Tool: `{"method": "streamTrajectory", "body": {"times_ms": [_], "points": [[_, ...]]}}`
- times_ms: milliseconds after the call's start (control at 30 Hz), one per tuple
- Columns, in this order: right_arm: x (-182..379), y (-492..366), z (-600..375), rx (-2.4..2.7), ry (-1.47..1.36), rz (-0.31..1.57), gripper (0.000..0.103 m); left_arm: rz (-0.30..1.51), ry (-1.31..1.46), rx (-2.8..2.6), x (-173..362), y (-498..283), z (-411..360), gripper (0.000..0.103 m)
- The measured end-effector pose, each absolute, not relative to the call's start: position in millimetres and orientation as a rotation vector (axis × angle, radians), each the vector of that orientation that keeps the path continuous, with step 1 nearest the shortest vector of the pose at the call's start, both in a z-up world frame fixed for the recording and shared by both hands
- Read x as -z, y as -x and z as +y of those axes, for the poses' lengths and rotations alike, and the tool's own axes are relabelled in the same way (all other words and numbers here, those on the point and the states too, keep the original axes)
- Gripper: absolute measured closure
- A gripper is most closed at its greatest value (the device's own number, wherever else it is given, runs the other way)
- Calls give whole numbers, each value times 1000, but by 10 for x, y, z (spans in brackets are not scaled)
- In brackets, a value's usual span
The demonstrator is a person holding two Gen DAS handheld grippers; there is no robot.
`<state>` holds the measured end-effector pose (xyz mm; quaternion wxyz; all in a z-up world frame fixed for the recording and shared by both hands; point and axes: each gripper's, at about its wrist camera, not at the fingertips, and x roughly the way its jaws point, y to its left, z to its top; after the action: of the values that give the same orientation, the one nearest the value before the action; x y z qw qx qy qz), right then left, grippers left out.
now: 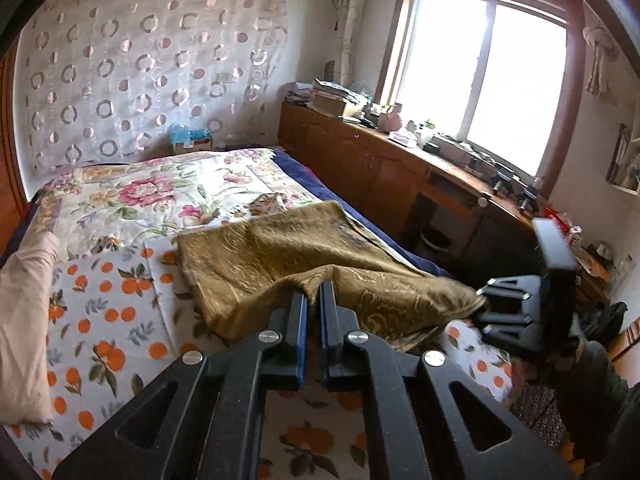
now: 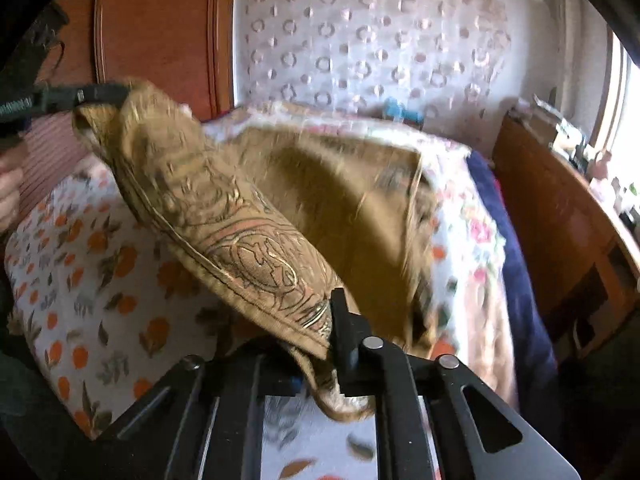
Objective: Fold small clothes
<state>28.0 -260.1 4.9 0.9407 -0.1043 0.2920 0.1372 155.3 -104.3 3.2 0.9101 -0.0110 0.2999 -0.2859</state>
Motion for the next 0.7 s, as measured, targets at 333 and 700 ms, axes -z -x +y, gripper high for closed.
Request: {"method": "streamTrajectory", "body": {"times_ms": [333, 700], "points": [[-514, -1157, -2628, -321, 197, 523, 96, 660, -19, 514, -3, -2334, -949, 97], [-353, -2200, -2582, -367, 226, 619, 96, 788, 10, 486, 401, -3013, -848, 74]]}}
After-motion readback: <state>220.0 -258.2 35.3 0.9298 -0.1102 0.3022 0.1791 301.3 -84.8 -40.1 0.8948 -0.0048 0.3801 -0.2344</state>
